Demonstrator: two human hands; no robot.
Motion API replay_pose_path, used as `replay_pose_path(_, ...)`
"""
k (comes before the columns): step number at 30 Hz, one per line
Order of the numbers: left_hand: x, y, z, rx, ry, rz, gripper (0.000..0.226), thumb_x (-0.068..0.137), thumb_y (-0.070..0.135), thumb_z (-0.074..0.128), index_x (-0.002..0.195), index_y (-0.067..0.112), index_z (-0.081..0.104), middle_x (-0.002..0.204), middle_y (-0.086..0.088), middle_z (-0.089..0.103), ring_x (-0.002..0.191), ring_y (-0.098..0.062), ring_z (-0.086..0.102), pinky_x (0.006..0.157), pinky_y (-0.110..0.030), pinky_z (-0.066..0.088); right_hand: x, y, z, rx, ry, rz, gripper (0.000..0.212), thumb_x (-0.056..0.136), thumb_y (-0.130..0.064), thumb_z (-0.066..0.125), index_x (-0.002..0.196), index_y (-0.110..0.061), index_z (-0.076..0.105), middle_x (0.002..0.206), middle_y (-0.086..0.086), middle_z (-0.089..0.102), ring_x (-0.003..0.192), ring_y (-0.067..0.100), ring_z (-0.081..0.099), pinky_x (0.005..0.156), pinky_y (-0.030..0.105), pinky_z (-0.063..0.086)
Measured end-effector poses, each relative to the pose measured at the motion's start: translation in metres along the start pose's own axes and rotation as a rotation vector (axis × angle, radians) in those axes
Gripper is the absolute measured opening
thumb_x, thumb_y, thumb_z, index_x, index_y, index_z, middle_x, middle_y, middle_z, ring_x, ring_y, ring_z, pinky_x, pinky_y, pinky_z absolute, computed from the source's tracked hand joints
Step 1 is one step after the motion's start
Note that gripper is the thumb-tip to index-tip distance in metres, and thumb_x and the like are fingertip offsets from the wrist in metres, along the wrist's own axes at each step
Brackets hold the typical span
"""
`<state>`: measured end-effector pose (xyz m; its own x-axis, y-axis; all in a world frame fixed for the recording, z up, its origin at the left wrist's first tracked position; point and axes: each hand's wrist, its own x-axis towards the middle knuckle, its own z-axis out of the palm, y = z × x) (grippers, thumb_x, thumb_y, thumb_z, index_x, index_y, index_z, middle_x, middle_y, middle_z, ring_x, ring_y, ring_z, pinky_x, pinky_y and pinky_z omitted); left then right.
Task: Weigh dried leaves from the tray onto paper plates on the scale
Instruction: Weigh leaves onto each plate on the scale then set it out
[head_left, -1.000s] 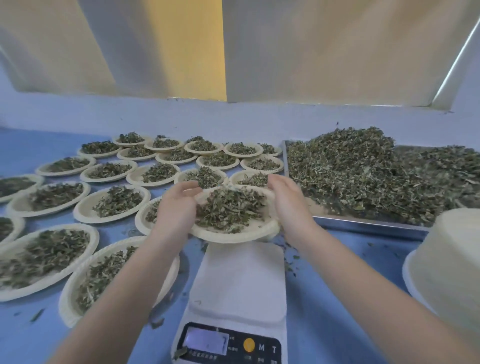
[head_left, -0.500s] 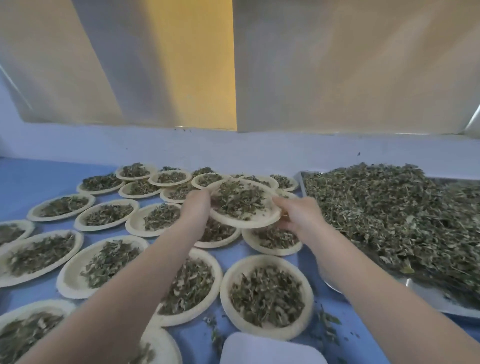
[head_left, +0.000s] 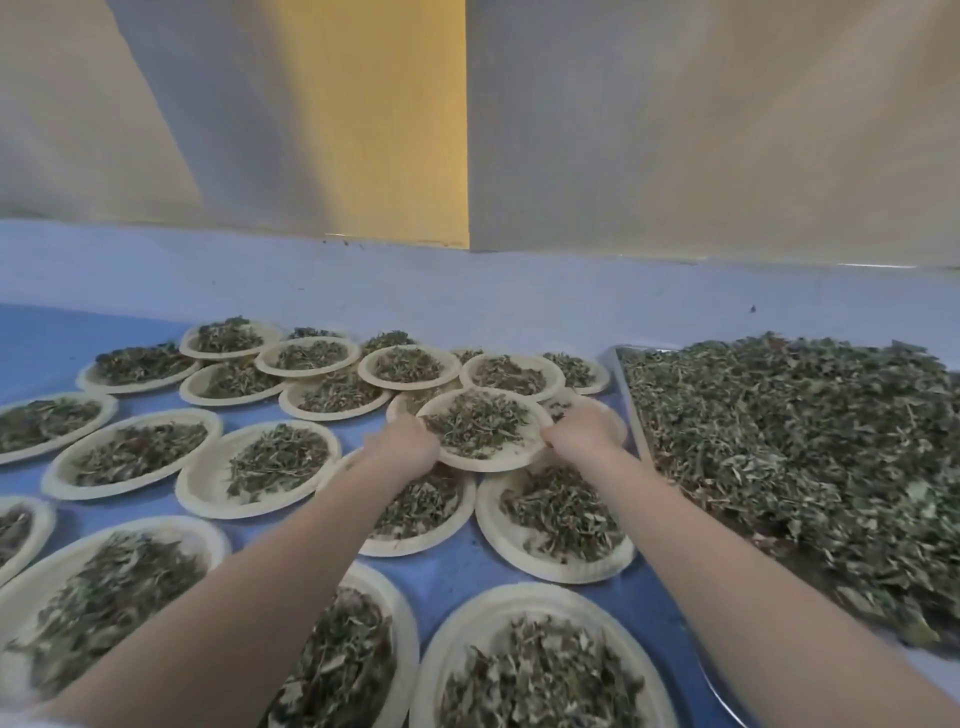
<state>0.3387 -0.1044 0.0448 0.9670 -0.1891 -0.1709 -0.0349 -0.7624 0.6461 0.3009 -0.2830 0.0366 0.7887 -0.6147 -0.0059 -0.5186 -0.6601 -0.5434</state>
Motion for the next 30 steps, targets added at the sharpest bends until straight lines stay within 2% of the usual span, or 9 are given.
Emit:
replay_pose_path(2, 0.006, -0.006, 0.004, 0.198, -0.011, -0.037, 0.055, 0.102, 0.017, 0.027, 0.152, 0.018, 0.005, 0.133, -0.025, 0.05, 0.136, -0.044, 0.027, 0.11, -0.052, 0.022, 0.001, 0.001, 0.007, -0.088, -0.031, -0.013, 0.021, 0.094, -0.029, 0.051, 0.084, -0.011, 0.056, 0.099, 0.008, 0.064, 0.09, 0.023, 0.059, 0.063, 0.026, 0.043)
replay_pose_path(5, 0.0, -0.004, 0.011, 0.333, -0.001, -0.041, 0.04, 0.1, 0.018, 0.027, 0.139, 0.015, 0.032, 0.14, -0.026, 0.037, 0.139, -0.039, 0.011, 0.107, -0.05, 0.018, -0.004, 0.003, 0.009, -0.127, -0.01, 0.032, 0.032, 0.093, -0.035, 0.052, 0.115, -0.012, 0.058, 0.13, 0.011, 0.053, 0.123, 0.032, 0.043, 0.1, 0.041, 0.036)
replay_pose_path(8, -0.01, 0.0, 0.014, 0.387, 0.035, -0.027, 0.02, 0.094, 0.012, 0.03, 0.109, 0.012, 0.043, 0.132, -0.02, 0.042, 0.131, -0.037, 0.021, 0.102, -0.047, 0.023, -0.008, 0.004, 0.007, -0.184, -0.019, 0.022, 0.035, 0.092, -0.035, 0.05, 0.117, -0.011, 0.058, 0.136, 0.012, 0.048, 0.129, 0.032, 0.037, 0.109, 0.045, 0.028)
replay_pose_path(12, -0.019, 0.005, 0.01, 0.364, 0.157, 0.06, 0.043, 0.09, 0.012, 0.037, 0.134, 0.012, 0.037, 0.149, -0.009, 0.028, 0.134, -0.035, 0.018, 0.105, -0.049, 0.021, -0.026, 0.0, -0.008, -0.182, -0.008, -0.007, 0.04, 0.093, -0.037, 0.044, 0.115, -0.008, 0.06, 0.136, 0.017, 0.045, 0.128, 0.035, 0.036, 0.109, 0.048, 0.029)
replay_pose_path(17, -0.062, 0.03, -0.001, 0.254, 0.144, 0.189, 0.055, 0.086, 0.006, 0.038, 0.142, 0.011, 0.036, 0.152, -0.007, 0.028, 0.139, -0.035, 0.014, 0.111, -0.047, 0.021, -0.073, -0.014, -0.035, -0.025, 0.016, -0.109, 0.033, 0.091, -0.035, 0.043, 0.104, -0.01, 0.06, 0.125, 0.016, 0.054, 0.119, 0.034, 0.047, 0.103, 0.047, 0.038)
replay_pose_path(21, -0.121, 0.046, 0.001, 0.049, 0.1, 0.296, 0.052, 0.084, -0.001, 0.04, 0.135, 0.01, 0.047, 0.136, -0.013, 0.05, 0.13, -0.034, 0.037, 0.104, -0.038, 0.033, -0.126, -0.016, -0.058, 0.146, -0.043, -0.17, 0.03, 0.087, -0.028, 0.044, 0.106, -0.009, 0.057, 0.117, 0.02, 0.054, 0.119, 0.036, 0.05, 0.092, 0.039, 0.04)
replay_pose_path(24, -0.173, 0.049, 0.003, -0.11, 0.055, 0.356, 0.045, 0.086, 0.001, 0.044, 0.129, 0.012, 0.053, 0.116, -0.011, 0.063, 0.1, -0.024, 0.058, 0.079, -0.03, 0.046, -0.172, -0.006, -0.081, 0.274, -0.058, -0.235, 0.039, 0.09, -0.027, 0.047, 0.127, -0.015, 0.054, 0.133, 0.012, 0.051, 0.115, 0.026, 0.053, 0.093, 0.032, 0.044)
replay_pose_path(27, -0.228, 0.056, 0.004, -0.224, 0.057, 0.418, 0.039, 0.083, -0.001, 0.045, 0.117, 0.012, 0.056, 0.094, -0.009, 0.066, 0.082, -0.022, 0.062, 0.07, -0.033, 0.051, -0.218, 0.013, -0.107, 0.343, -0.057, -0.378, 0.03, 0.094, -0.028, 0.048, 0.119, -0.022, 0.063, 0.108, -0.003, 0.064, 0.074, 0.004, 0.058, 0.059, 0.016, 0.042)
replay_pose_path(30, -0.28, 0.068, 0.01, -0.23, 0.099, 0.507, 0.035, 0.08, -0.002, 0.048, 0.104, 0.021, 0.058, 0.081, -0.002, 0.064, 0.07, -0.018, 0.06, 0.067, -0.033, 0.053, -0.265, 0.039, -0.139, 0.302, 0.038, -0.459, 0.025, 0.097, -0.029, 0.045, 0.111, -0.023, 0.065, 0.1, -0.005, 0.065, 0.079, 0.006, 0.059, 0.069, 0.022, 0.045)
